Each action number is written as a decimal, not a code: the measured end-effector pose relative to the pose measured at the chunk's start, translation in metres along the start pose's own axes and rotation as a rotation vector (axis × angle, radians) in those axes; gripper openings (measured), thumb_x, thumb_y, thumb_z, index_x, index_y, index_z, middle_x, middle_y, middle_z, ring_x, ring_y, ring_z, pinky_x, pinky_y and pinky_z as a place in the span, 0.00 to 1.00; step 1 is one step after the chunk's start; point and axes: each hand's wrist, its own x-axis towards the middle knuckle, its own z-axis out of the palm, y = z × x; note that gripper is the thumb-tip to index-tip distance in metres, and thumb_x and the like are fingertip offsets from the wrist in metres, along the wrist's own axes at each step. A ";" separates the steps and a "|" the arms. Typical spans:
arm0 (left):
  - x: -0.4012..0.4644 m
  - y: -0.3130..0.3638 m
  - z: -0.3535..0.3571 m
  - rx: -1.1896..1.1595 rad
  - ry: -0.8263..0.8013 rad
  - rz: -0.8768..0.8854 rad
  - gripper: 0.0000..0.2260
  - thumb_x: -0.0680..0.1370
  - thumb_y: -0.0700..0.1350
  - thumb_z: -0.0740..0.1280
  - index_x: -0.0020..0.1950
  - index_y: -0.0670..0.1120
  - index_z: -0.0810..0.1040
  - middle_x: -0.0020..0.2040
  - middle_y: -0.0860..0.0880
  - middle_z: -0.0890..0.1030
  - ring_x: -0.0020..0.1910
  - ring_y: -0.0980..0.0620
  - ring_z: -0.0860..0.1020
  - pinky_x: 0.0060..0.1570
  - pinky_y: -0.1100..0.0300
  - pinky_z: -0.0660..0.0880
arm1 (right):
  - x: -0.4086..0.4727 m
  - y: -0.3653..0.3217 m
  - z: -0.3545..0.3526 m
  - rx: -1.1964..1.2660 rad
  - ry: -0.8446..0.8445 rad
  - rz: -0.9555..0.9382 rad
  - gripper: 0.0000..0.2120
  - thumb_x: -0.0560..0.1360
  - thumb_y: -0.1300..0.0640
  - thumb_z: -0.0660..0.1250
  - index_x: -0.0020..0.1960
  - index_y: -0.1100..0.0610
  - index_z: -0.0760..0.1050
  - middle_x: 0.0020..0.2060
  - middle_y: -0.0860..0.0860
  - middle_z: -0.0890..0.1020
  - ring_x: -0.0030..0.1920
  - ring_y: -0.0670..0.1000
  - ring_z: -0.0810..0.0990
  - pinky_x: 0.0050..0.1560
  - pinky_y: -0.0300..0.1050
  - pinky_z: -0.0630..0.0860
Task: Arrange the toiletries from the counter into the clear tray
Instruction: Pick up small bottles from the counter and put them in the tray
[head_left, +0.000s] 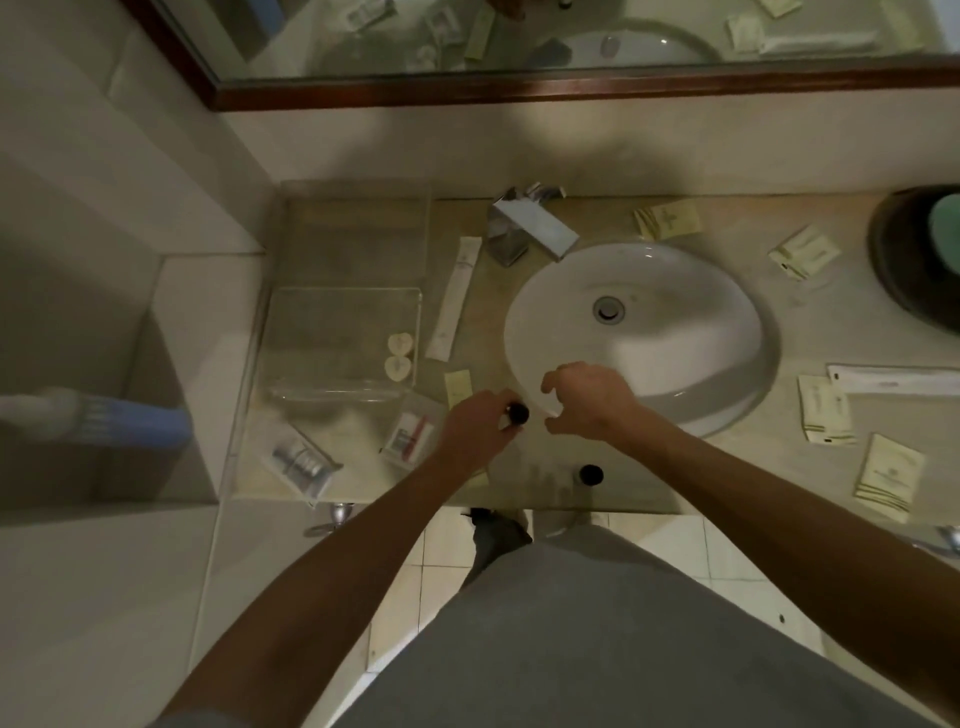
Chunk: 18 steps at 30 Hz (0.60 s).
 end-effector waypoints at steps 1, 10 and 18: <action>-0.005 -0.001 0.004 0.024 -0.036 -0.006 0.15 0.77 0.51 0.67 0.62 0.50 0.77 0.54 0.47 0.80 0.54 0.48 0.78 0.49 0.62 0.69 | -0.002 0.006 0.001 -0.010 -0.008 0.002 0.25 0.71 0.44 0.72 0.65 0.51 0.74 0.55 0.50 0.80 0.54 0.53 0.79 0.47 0.47 0.75; -0.023 -0.003 0.021 0.037 -0.093 -0.153 0.15 0.79 0.56 0.64 0.62 0.49 0.75 0.57 0.48 0.81 0.54 0.48 0.79 0.54 0.57 0.73 | -0.009 0.029 0.006 0.025 -0.042 -0.015 0.18 0.76 0.47 0.66 0.65 0.49 0.74 0.58 0.50 0.79 0.57 0.53 0.78 0.53 0.48 0.74; -0.010 -0.044 -0.055 0.030 0.138 -0.065 0.14 0.81 0.51 0.60 0.64 0.47 0.70 0.55 0.48 0.74 0.44 0.48 0.78 0.40 0.51 0.77 | 0.000 0.020 0.003 0.041 -0.056 -0.017 0.16 0.78 0.48 0.63 0.64 0.49 0.75 0.59 0.49 0.79 0.58 0.53 0.77 0.57 0.50 0.76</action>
